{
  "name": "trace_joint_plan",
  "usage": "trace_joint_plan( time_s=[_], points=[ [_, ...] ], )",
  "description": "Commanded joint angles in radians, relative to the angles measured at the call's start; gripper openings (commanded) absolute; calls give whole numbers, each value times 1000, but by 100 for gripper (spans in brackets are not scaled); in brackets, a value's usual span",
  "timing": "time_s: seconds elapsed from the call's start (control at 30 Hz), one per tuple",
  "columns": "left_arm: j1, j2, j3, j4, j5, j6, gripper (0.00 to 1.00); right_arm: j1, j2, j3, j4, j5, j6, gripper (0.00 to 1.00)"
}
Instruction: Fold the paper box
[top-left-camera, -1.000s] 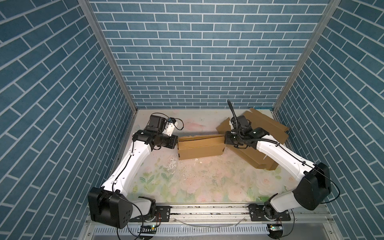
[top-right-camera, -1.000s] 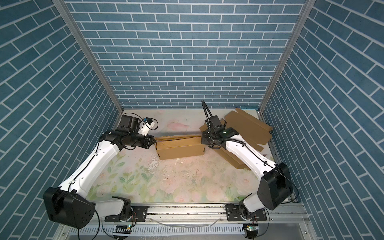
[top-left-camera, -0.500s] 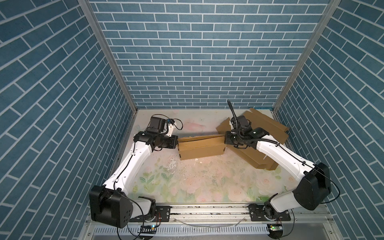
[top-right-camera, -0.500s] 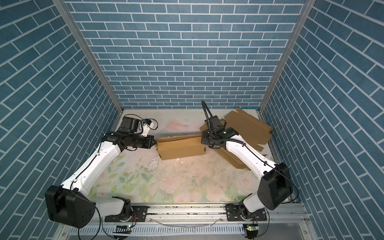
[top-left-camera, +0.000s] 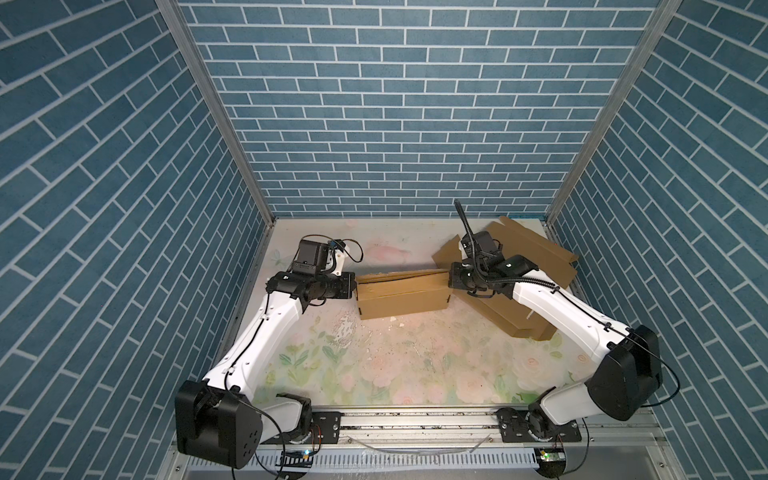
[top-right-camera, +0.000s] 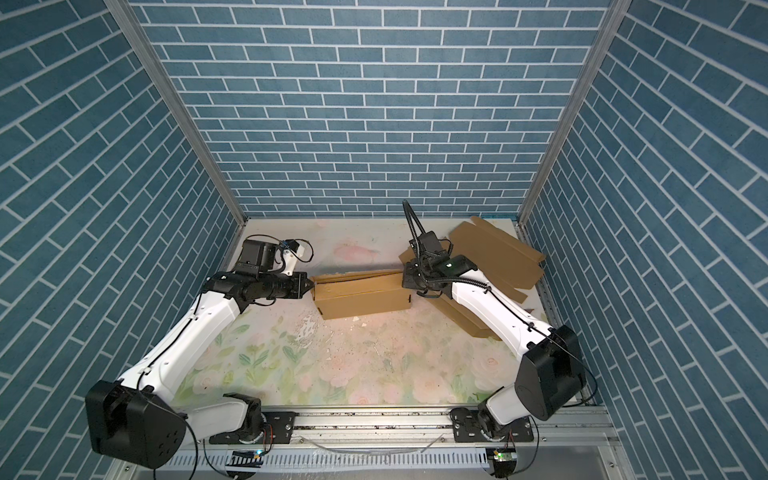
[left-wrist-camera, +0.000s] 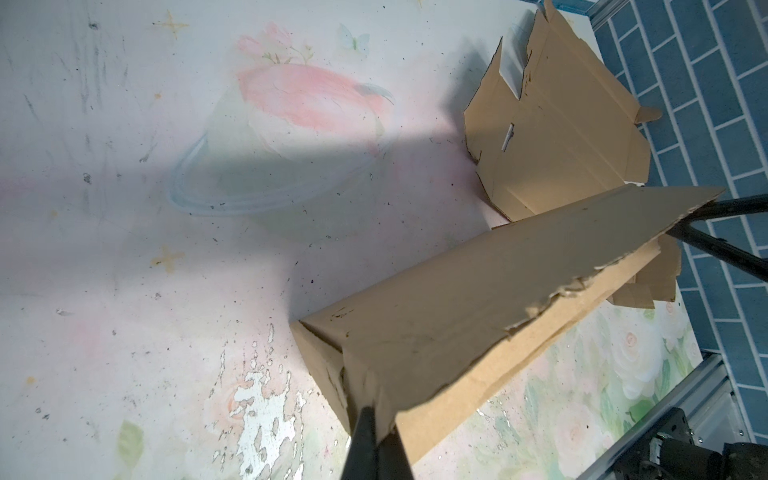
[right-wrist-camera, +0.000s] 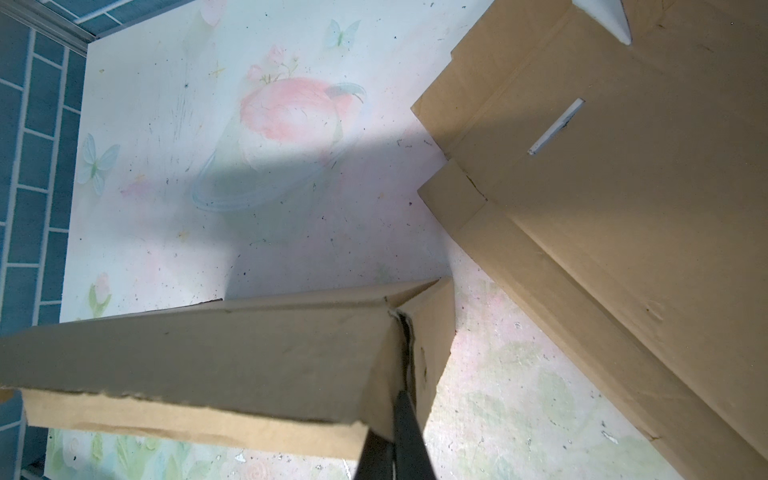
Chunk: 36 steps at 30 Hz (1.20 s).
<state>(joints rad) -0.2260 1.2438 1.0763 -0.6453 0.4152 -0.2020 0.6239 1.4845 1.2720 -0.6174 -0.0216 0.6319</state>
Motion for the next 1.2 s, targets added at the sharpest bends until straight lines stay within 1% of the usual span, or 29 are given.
trace_joint_plan(
  time_s=[0.0, 0.1, 0.17, 0.43, 0.63, 0.9, 1.0, 1.17],
  points=[
    [21, 7, 46, -46, 60, -8, 1, 14, 34, -25, -88, -11, 42, 0],
    [27, 24, 50, -26, 136, -38, 1, 14, 37, -29, -84, -11, 42, 0],
    [27, 33, 42, -10, 153, -55, 1, 15, 37, -31, -82, -12, 43, 0],
    [29, 34, -22, 8, 84, -19, 1, 14, 36, -26, -84, -12, 43, 0],
    [35, 26, -95, 56, 52, -22, 1, 14, 36, -26, -85, -13, 43, 0],
    [39, 14, -137, 113, 51, -60, 1, 16, 42, -28, -84, -17, 43, 0],
    [39, 6, -150, 117, 43, -56, 1, 16, 38, -28, -84, -13, 42, 0],
    [39, -16, -210, 142, 38, -61, 1, 15, 37, -23, -82, -26, 44, 0]
  ],
)
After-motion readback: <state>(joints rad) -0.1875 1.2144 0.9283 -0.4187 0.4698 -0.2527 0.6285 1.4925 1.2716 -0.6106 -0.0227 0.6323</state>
